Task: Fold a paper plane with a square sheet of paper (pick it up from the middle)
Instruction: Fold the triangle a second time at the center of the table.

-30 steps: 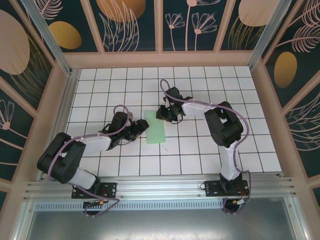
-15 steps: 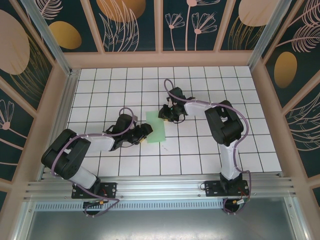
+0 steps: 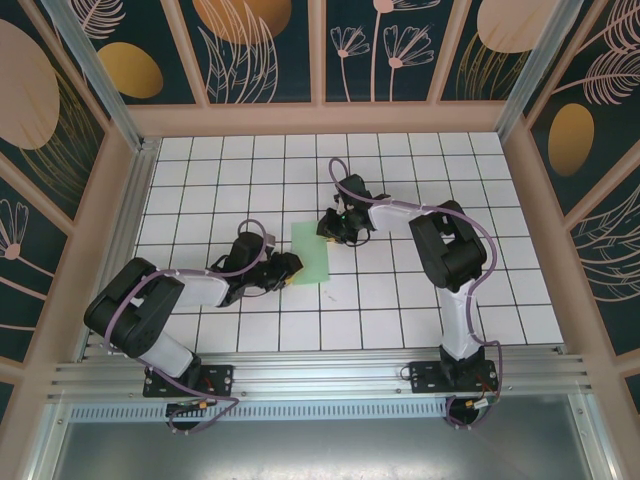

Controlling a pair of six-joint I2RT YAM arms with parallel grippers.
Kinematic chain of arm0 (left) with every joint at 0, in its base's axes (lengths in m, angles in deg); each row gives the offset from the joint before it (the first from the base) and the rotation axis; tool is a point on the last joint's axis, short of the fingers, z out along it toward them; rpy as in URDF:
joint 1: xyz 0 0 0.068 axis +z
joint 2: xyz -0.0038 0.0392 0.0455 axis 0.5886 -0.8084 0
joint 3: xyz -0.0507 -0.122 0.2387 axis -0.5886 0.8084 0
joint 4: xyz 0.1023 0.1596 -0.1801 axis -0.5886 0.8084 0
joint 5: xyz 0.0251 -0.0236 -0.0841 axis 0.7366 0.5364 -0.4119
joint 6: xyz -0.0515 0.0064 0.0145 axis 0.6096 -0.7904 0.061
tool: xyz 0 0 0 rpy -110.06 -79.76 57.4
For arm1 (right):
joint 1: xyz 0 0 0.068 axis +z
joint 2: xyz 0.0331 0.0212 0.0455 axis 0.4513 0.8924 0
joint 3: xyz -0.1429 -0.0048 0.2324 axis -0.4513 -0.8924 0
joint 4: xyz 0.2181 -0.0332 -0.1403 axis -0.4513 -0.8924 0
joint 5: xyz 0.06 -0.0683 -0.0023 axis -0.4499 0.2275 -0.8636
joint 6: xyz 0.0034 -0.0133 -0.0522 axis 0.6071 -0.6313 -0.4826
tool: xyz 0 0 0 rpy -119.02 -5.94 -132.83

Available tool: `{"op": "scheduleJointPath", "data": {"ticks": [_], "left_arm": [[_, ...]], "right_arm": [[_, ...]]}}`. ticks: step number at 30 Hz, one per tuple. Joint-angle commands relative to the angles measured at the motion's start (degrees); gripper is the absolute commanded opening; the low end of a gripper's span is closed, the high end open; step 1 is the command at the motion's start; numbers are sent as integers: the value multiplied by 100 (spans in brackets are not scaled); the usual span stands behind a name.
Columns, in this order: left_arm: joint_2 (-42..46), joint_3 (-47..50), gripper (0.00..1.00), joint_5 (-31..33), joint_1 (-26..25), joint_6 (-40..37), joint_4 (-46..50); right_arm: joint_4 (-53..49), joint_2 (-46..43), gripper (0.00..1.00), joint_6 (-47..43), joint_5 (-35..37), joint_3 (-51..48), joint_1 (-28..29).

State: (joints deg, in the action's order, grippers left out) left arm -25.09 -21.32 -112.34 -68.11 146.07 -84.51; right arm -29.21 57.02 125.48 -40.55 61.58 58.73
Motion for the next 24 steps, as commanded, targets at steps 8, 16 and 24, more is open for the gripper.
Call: {"op": "scheduleJointPath", "data": {"ticks": [8,16,24], "left_arm": [[-22,-181,0,712,-30,-560,1012],[312,-789,0,1195,-38,-1930,3069],[413,-1066,0,1211,-38,-2063,3398]], "right_arm": [[147,-712,32,-137,-1,-289,-22],[203,-1258,32,-418,-183,-807,281],[427,-924,27,-344,-386,-785,590]]}}
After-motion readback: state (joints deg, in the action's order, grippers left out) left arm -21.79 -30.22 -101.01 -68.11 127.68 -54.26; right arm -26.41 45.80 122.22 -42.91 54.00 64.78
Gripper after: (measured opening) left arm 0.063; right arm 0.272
